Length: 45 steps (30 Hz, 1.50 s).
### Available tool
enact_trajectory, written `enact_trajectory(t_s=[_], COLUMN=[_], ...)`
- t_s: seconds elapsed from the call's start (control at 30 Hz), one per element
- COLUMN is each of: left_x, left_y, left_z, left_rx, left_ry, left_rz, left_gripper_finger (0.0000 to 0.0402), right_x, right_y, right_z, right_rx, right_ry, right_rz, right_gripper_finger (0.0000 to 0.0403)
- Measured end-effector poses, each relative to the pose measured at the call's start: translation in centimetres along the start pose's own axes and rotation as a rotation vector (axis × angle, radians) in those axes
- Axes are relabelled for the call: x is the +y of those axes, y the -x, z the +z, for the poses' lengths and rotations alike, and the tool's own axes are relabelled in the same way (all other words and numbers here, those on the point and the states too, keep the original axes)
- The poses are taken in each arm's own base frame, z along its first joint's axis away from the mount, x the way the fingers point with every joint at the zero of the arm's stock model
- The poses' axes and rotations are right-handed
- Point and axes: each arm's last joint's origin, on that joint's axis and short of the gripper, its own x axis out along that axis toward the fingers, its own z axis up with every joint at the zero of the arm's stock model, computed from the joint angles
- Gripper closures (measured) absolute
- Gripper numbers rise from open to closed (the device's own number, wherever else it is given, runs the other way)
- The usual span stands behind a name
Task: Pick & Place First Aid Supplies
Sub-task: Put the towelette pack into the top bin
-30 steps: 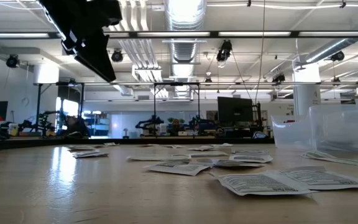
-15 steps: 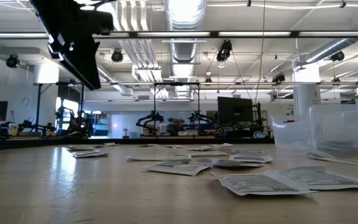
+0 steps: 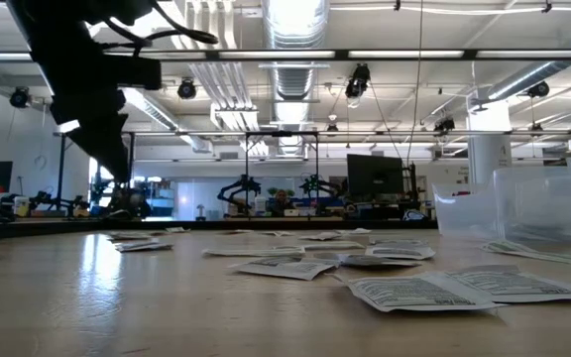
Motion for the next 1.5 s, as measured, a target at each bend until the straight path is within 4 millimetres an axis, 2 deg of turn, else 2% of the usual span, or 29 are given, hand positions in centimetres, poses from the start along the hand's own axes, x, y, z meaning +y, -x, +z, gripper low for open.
enact_trajectory(t_s=[0.33, 0.53, 0.77, 1.1, 1.5], left_x=[-0.2, -0.2, -0.1, 0.8, 2.9], left_y=[-0.6, -1.1, -2.3, -4.3, -7.0], left_z=[-0.8, -1.4, -2.3, -3.6, -3.9], left_rx=[0.026, 0.066, 0.022, 0.01, -0.013], left_ry=[-0.134, -0.201, -0.35, -0.266, -0.156], left_rz=[-0.029, -0.066, -0.043, 0.018, 0.091], left_gripper_finger=[0.0188, 0.0188, 0.0188, 0.0188, 0.0188], right_x=[0.0, 0.0, -0.1, -0.2, -0.1], right_y=[0.0, 0.0, -0.1, -0.2, -0.2], right_z=[0.1, 0.1, 0.0, 0.0, 0.0], right_rx=[-0.02, -0.02, -0.02, -0.035, -0.044], right_ry=[0.001, 0.005, 0.006, 0.014, 0.024], right_rz=[-0.005, -0.006, -0.009, -0.019, -0.019], right_gripper_finger=[0.034, 0.0333, 0.0325, 0.0339, 0.0326])
